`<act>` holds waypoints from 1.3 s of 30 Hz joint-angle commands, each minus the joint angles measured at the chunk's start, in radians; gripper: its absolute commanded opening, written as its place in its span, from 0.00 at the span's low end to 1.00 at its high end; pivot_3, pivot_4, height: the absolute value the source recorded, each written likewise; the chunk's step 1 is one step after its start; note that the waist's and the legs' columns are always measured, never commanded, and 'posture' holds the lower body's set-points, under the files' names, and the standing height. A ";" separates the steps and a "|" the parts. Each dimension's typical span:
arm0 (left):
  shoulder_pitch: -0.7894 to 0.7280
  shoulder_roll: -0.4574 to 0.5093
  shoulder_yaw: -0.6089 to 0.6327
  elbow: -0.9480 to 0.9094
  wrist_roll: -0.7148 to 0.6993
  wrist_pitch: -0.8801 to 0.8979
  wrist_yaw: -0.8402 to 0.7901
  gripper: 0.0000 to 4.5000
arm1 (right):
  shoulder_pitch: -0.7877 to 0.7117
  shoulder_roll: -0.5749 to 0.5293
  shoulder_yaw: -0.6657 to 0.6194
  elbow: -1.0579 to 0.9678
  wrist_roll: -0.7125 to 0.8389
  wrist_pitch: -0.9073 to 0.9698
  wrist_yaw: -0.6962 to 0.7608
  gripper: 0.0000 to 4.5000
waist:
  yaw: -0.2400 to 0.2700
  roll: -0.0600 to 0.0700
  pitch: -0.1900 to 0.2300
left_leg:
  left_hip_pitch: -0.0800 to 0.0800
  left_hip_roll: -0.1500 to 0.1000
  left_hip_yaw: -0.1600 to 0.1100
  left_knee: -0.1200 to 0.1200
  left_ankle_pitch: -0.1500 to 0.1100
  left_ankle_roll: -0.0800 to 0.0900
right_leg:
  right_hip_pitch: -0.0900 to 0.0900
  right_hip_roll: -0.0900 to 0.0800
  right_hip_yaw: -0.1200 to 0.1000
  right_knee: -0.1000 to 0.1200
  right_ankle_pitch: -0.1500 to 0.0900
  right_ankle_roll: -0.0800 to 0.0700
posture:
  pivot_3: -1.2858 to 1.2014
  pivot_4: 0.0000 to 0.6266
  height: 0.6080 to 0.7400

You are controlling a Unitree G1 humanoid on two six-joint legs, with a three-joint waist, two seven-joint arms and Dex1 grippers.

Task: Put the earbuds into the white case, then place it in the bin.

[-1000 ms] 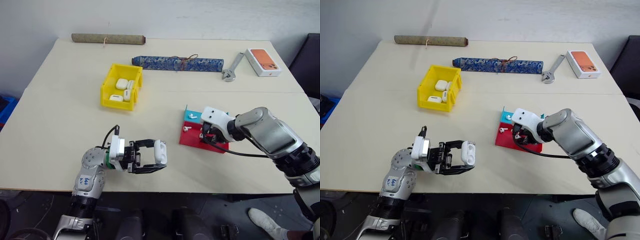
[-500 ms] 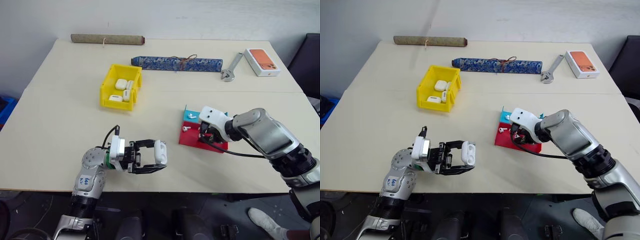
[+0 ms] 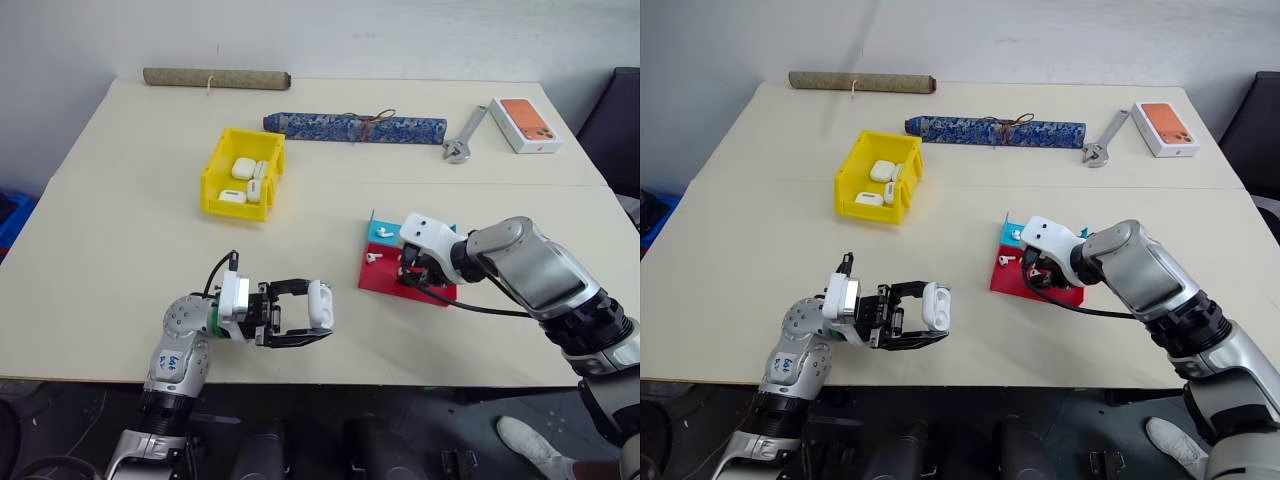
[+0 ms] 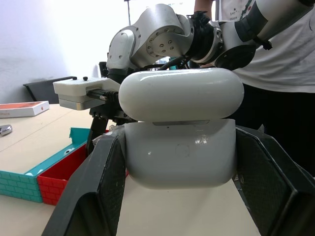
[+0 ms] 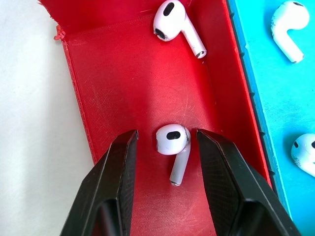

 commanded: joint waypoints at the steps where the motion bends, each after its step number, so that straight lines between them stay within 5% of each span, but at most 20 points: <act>1: 0.006 0.010 0.003 -0.013 -0.006 -0.008 -0.002 0.62 | 0.026 -0.015 0.010 0.001 -0.012 0.002 0.013 0.41 | 0.000 0.000 0.000 | 0.000 0.000 0.000 0.000 0.000 0.000 | 0.000 0.000 0.000 0.000 0.000 0.000 | 0.52 0.24 1.00; 3: 0.006 0.012 0.003 -0.013 -0.006 -0.008 -0.003 0.62 | 0.029 -0.016 0.009 0.002 -0.014 0.001 0.015 0.41 | 0.000 0.000 0.000 | 0.000 0.000 0.000 0.000 0.000 0.000 | 0.000 0.000 0.000 0.000 0.000 0.000 | 0.52 0.24 1.00; 8: 0.006 0.014 0.002 -0.012 -0.008 -0.006 -0.003 0.62 | 0.034 -0.014 0.004 0.010 -0.022 -0.006 0.017 0.15 | 0.000 0.000 0.000 | 0.001 0.000 0.000 0.000 0.000 0.000 | 0.001 0.000 0.000 0.000 0.000 0.000 | 0.52 0.24 1.00; 20: 0.000 0.013 0.002 -0.017 -0.012 -0.001 -0.003 0.62 | 0.049 -0.024 -0.016 -0.010 -0.009 -0.006 0.030 0.11 | 0.000 0.000 0.000 | 0.002 0.000 0.000 0.000 0.000 0.000 | 0.002 0.000 0.000 0.000 0.000 0.000 | 0.52 0.24 1.00; 28: -0.067 0.014 0.038 -0.046 -0.113 0.115 0.003 0.62 | 0.121 -0.075 -0.333 -0.109 0.235 -0.190 0.219 0.11 | 0.004 0.000 0.000 | -0.001 0.000 0.000 0.000 0.000 0.001 | 0.000 0.000 -0.001 -0.002 0.000 0.000 | 0.52 0.24 1.00; 31: -0.129 -0.006 0.043 -0.044 -0.157 0.180 0.019 0.62 | 0.208 -0.014 -0.557 -0.179 0.468 -0.263 0.320 0.11 | 0.002 0.000 0.000 | 0.000 0.000 -0.001 -0.001 0.000 0.001 | 0.001 0.000 -0.001 -0.002 0.000 0.000 | 0.52 0.24 1.00; 33: -0.169 -0.028 0.045 -0.039 -0.184 0.213 0.027 0.62 | 0.245 0.080 -0.661 -0.243 0.610 -0.248 0.261 0.11 | 0.001 -0.001 0.000 | 0.001 0.000 -0.002 -0.001 0.000 0.001 | 0.003 0.000 -0.003 -0.002 0.000 0.001 | 0.52 0.24 1.00; 39: -0.242 -0.084 0.046 -0.021 -0.229 0.286 0.036 0.62 | 0.249 0.404 -0.706 -0.375 0.780 -0.368 0.029 0.11 | -0.001 -0.001 0.000 | 0.002 0.000 -0.003 0.000 0.001 -0.001 | 0.004 0.001 -0.003 0.000 0.000 0.001 | 0.52 0.24 1.00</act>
